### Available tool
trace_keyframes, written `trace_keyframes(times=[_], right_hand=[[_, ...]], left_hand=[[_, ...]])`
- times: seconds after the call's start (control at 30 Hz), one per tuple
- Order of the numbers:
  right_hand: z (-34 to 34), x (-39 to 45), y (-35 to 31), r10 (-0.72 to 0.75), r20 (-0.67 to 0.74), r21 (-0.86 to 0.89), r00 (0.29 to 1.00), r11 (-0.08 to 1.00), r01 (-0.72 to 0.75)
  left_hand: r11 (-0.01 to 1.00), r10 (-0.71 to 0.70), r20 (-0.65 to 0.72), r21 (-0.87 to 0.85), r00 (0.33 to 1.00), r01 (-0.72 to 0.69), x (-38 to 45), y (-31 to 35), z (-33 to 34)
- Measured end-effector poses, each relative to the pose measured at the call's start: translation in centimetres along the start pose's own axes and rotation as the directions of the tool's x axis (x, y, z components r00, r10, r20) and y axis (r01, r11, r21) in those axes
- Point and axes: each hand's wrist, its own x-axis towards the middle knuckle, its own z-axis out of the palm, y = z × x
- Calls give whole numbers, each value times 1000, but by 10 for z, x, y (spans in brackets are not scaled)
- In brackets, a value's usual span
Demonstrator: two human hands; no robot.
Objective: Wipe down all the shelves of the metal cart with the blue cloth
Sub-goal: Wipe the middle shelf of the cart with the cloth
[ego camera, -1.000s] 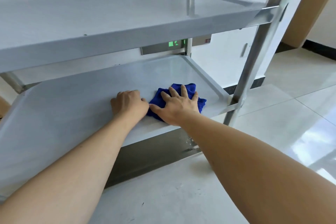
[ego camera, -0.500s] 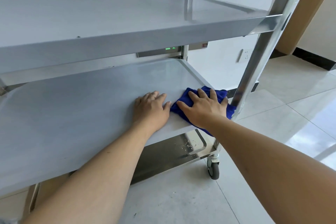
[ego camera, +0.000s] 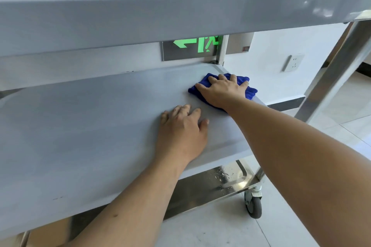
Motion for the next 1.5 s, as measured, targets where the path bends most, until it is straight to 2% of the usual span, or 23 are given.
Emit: trace_keyframes(times=[0.3,0.6,0.8,0.93,1.17,1.33,1.5], right_hand=[[-1,66,-30,-9,28,0,1000,1000,9],[4,84,-37,-37,19,5,999,999,37],[5,68,-54,-118,46,3,992,993,118],[3,52,-71,-142,83,-5,986,990,142],[10,24,-144,-231,99,9,968,973,231],[15,1,-215,-312,115,7,943,950,314],[24,-25,-292,-430,116,13,895,902,431]], left_hand=[[1000,7,-9,21,1000,-7,3,0,-1],[1000,-18,-25,-25,1000,17,4,5,-7],[989,-73,-56,-130,996,65,3,6,-14],[922,-240,-68,-329,968,206,0,-7,-28],[946,-303,-80,-143,950,290,-27,-79,-52],[946,-324,-158,-47,933,321,-53,-138,-78],[902,-425,-227,-20,876,432,-88,-199,-108]])
